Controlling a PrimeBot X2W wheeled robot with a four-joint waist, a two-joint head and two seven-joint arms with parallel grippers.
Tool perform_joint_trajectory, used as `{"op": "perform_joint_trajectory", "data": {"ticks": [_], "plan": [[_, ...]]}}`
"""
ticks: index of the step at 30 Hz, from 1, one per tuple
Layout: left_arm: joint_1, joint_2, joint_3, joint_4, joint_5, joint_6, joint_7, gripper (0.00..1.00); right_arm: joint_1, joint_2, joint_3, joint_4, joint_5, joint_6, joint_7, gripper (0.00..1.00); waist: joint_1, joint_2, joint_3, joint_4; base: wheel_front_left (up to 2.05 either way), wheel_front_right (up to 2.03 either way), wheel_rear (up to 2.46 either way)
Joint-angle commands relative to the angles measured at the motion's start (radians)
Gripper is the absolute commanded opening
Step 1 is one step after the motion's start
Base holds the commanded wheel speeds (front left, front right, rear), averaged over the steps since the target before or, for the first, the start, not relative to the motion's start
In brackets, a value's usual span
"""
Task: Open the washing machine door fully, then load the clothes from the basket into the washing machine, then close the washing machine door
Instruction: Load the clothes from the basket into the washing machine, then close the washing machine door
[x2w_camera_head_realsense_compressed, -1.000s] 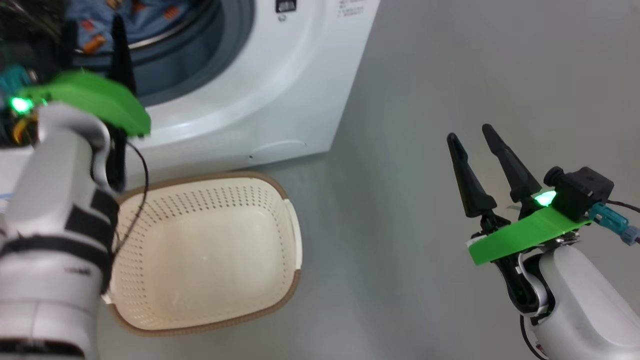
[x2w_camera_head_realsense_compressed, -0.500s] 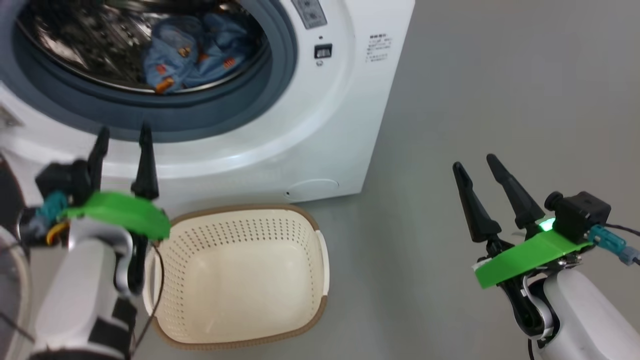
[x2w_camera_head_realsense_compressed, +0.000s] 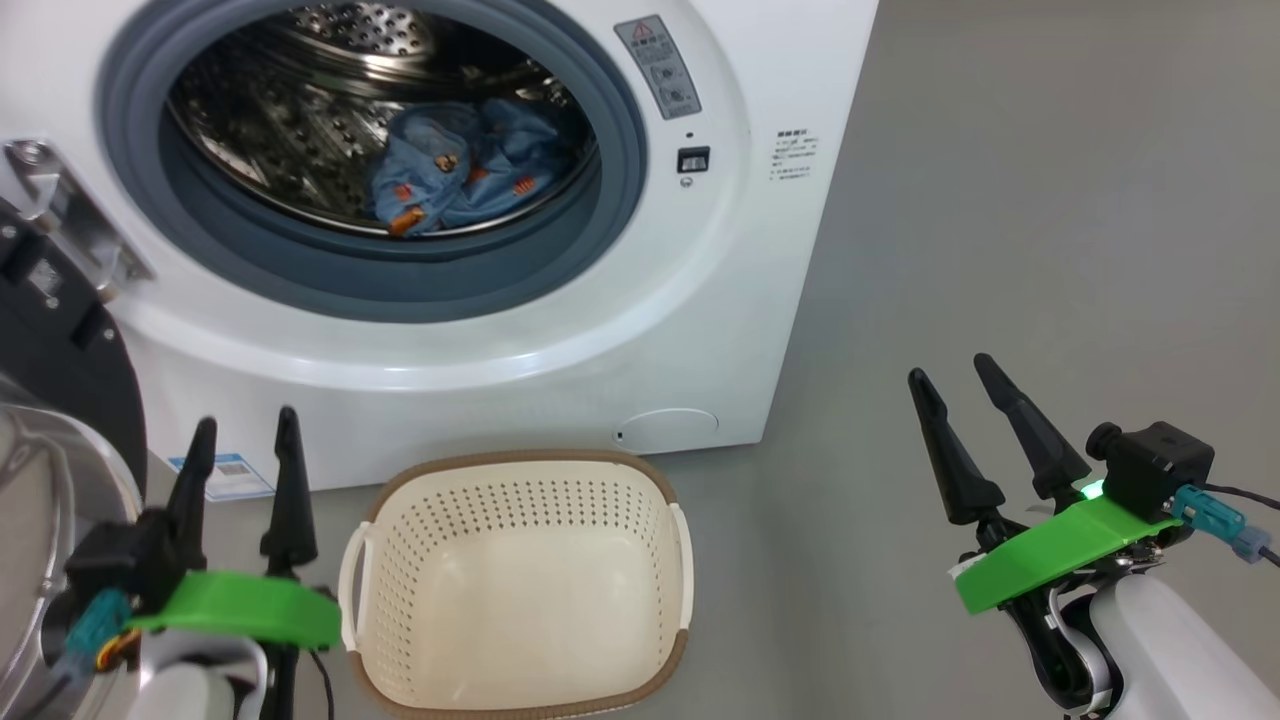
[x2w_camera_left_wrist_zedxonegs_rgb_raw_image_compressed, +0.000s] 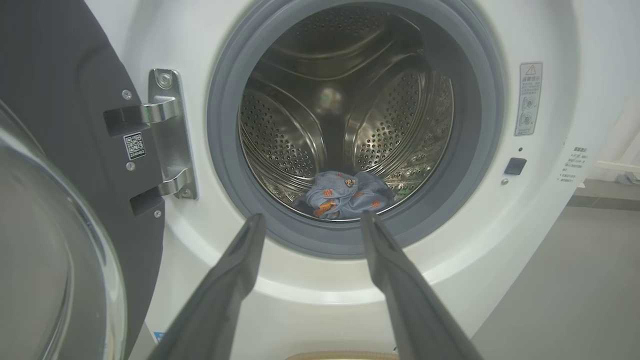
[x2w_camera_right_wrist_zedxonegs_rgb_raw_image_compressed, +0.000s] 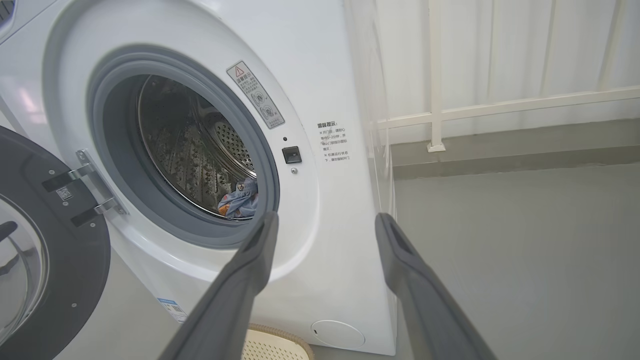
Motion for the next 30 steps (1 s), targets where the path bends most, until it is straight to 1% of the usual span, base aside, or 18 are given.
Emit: {"op": "perform_joint_trajectory", "data": {"ticks": [1, 5, 11, 30], "plan": [[0.005, 0.023, 0.043, -0.042, -0.007, -0.005, -0.006, 1.00, 0.010, -0.011, 0.015, -0.018, 0.013, 0.006, -0.008, 1.00, 0.0001, 0.0000, -0.012, 0.009, 0.00, 0.00, 0.00], [0.073, 0.026, 0.056, -0.084, -0.017, -0.017, -0.006, 1.00, 0.019, -0.010, 0.020, -0.015, 0.016, 0.006, -0.008, 1.00, 0.0001, 0.0000, -0.028, 0.013, 0.00, 0.00, 0.00], [0.122, 0.021, 0.067, -0.126, -0.011, 0.001, -0.006, 1.00, 0.030, -0.018, 0.022, -0.016, 0.019, 0.006, -0.008, 1.00, 0.0001, 0.0000, -0.041, 0.020, 0.00, 0.00, 0.00], [0.135, 0.020, 0.051, -0.157, 0.011, 0.013, -0.006, 1.00, 0.031, -0.031, 0.012, -0.015, 0.014, 0.006, -0.008, 1.00, 0.0001, 0.0000, -0.042, 0.034, 0.00, 0.00, 0.00]]}}
